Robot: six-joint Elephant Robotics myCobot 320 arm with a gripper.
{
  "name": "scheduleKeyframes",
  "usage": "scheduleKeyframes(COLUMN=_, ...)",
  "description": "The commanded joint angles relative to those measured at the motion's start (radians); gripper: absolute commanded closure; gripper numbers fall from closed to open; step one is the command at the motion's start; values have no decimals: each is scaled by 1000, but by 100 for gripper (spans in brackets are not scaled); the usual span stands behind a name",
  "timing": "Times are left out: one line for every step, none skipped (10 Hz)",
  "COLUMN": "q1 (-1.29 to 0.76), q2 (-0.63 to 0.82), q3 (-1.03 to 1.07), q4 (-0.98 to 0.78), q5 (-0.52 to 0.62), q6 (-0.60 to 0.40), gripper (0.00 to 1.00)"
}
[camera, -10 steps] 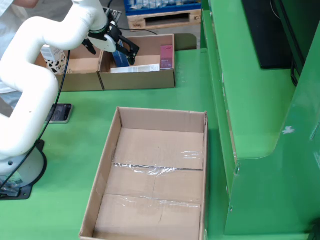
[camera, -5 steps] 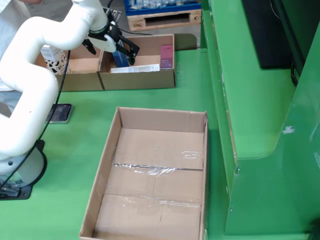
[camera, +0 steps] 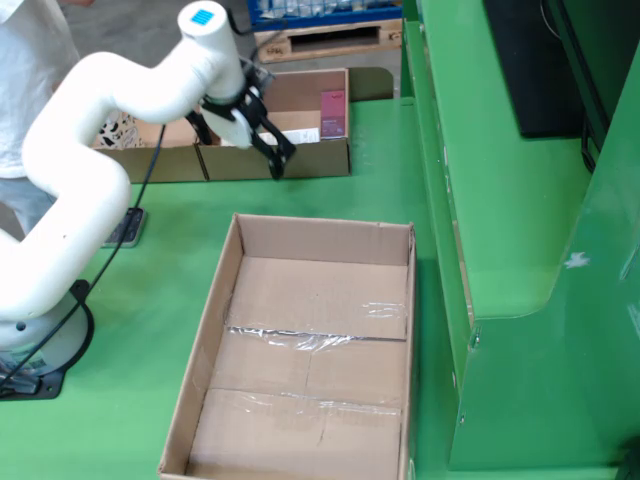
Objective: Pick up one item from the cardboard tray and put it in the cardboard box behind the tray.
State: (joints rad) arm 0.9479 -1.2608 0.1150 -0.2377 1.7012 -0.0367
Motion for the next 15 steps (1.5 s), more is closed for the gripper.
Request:
scheduleKeyframes(q1=-188, q2=-120, q3=989, q4=-678, q5=31, q6=4, gripper=0)
scheduleKeyframes(q1=-305, q2=-112, q3=1109, q4=-795, q5=44, q6=-28, gripper=0)
scheduleKeyframes(q1=-305, q2=-112, q3=1109, q4=-795, q5=44, q6=-28, gripper=0)
scheduleKeyframes(q1=-340, q2=-88, q3=1108, q4=-811, q5=45, q6=-34, gripper=0)
scheduleKeyframes(q1=-340, q2=-88, q3=1108, q4=-811, q5=45, q6=-34, gripper=0)
scheduleKeyframes(q1=-340, q2=-88, q3=1108, q4=-811, q5=45, q6=-34, gripper=0)
scheduleKeyframes(q1=-340, q2=-88, q3=1108, q4=-811, q5=45, q6=-34, gripper=0)
scheduleKeyframes(q1=-340, q2=-88, q3=1108, q4=-811, q5=45, q6=-34, gripper=0)
scheduleKeyframes(q1=-277, q2=257, q3=778, q4=-772, q5=-58, q6=37, gripper=0)
scheduleKeyframes(q1=-277, q2=257, q3=778, q4=-772, q5=-58, q6=37, gripper=0)
scheduleKeyframes(q1=-232, q2=373, q3=685, q4=-771, q5=-108, q6=72, gripper=0)
scheduleKeyframes(q1=-140, q2=583, q3=488, q4=-767, q5=-211, q6=175, gripper=0)
scheduleKeyframes(q1=-103, q2=639, q3=444, q4=-775, q5=-247, q6=221, gripper=0)
scheduleKeyframes(q1=-103, q2=639, q3=444, q4=-775, q5=-247, q6=221, gripper=0)
scheduleKeyframes(q1=-103, q2=639, q3=444, q4=-775, q5=-247, q6=221, gripper=0)
